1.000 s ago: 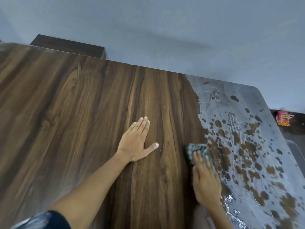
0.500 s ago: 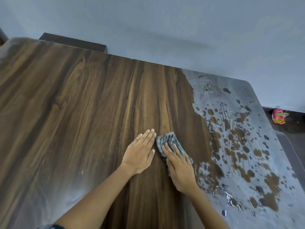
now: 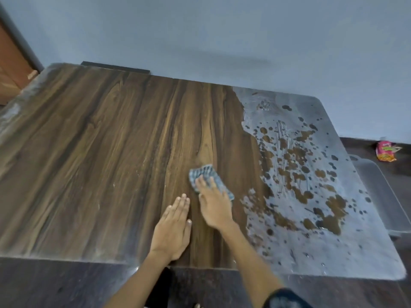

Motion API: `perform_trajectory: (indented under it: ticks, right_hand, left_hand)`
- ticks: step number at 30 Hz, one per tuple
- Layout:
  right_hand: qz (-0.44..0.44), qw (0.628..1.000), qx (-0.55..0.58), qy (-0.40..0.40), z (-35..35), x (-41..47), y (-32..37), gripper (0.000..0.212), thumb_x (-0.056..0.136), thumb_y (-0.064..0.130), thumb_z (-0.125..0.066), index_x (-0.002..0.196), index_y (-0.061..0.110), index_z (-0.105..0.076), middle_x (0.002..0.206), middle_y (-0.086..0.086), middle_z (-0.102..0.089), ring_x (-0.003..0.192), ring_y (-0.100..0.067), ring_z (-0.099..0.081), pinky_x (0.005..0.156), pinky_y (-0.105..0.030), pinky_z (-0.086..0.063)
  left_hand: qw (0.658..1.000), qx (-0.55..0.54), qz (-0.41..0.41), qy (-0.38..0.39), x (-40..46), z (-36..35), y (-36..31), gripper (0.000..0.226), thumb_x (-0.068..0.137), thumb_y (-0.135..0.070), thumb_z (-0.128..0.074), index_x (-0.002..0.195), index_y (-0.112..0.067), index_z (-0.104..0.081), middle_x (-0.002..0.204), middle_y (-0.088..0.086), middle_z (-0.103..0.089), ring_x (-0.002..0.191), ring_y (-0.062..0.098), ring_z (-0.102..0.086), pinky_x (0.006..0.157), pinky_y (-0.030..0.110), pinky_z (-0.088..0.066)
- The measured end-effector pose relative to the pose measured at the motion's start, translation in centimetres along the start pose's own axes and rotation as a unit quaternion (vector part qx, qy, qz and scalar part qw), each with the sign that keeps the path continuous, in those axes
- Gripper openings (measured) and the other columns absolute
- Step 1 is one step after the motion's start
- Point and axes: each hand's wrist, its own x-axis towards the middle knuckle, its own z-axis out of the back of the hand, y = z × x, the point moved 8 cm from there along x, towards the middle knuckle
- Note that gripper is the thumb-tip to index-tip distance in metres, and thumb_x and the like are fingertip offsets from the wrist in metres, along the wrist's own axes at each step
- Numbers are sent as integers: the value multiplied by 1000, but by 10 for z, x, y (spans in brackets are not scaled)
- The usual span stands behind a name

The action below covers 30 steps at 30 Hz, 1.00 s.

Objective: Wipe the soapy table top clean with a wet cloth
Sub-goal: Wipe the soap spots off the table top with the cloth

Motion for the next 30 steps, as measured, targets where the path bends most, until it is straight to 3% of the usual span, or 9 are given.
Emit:
perform_trajectory:
  ticks: [4,8,12,17,20,22,25,28,30]
  right_hand:
    - [67,997,14,31,-12,-125,-11,57,93,42,-8,147,32,-25,150,19,-22,142,-4,-5,115,-32,-4]
    - [-60,998,3,-15,21,-160,-95,49,98,38,-17,147,34,-22,152,13,-22,142,-7,-6,116,-36,-8]
    - [-174,984,-16,-23,37,-128,-106,48,102,25,-24,149,28,-16,157,10,-11,145,-15,-3,115,-40,-7]
    - [-62,997,-21,-36,8,-144,-39,49,101,24,-28,149,25,-19,156,9,-14,145,-15,-5,115,-40,-7]
    - [19,999,-8,-43,-7,-182,-21,49,98,30,-22,146,25,-31,150,10,-31,142,-14,-19,116,-39,-16]
    - [33,999,-9,-41,-16,-207,-32,51,96,32,-19,146,27,-30,149,14,-28,141,-9,-16,116,-36,-14]
    - [-76,993,-23,-86,1,-225,-89,48,97,25,-27,145,29,-24,149,12,-22,140,-9,-11,116,-43,-20]
    - [-202,977,-13,-72,24,-213,-124,48,102,22,-27,148,29,-22,155,10,-16,144,-11,-4,117,-39,-11]
    - [-221,973,-4,-65,29,-194,-111,48,102,23,-26,150,26,-18,157,8,-12,145,-15,-4,117,-39,-6]
  left_hand:
    - [998,-3,47,-37,-32,-6,-1,60,93,-35,-16,142,-2,-25,151,6,-20,139,17,-21,113,26,-7]
    - [998,-19,54,-34,-64,-18,-17,63,89,-41,1,144,-8,-2,152,0,3,141,12,3,115,29,-3]
    - [997,-20,60,-32,-95,-25,-35,61,91,-39,-4,142,-6,-4,152,1,-1,142,14,-4,115,30,-7]
    - [998,-12,59,-9,-121,-32,-51,58,94,-34,-20,141,0,-24,150,9,-22,138,20,-19,111,29,-7]
    - [999,-19,49,-16,-127,-31,-57,62,93,-39,-9,144,-4,-10,152,4,-6,141,16,-5,113,25,2]
    - [999,-24,42,-17,-131,-32,-60,66,90,-42,-2,144,-5,-5,151,1,2,141,13,4,112,24,8]
    - [999,-20,39,-7,-136,-35,-62,68,88,-43,1,145,-6,-4,151,1,3,140,13,7,114,27,4]
    - [999,-25,26,2,-140,-34,-63,67,87,-44,4,142,-7,3,151,1,6,139,13,9,114,29,3]
    - [999,-33,18,10,-142,-34,-64,68,84,-45,7,141,-8,7,149,-1,11,139,13,13,113,28,6]
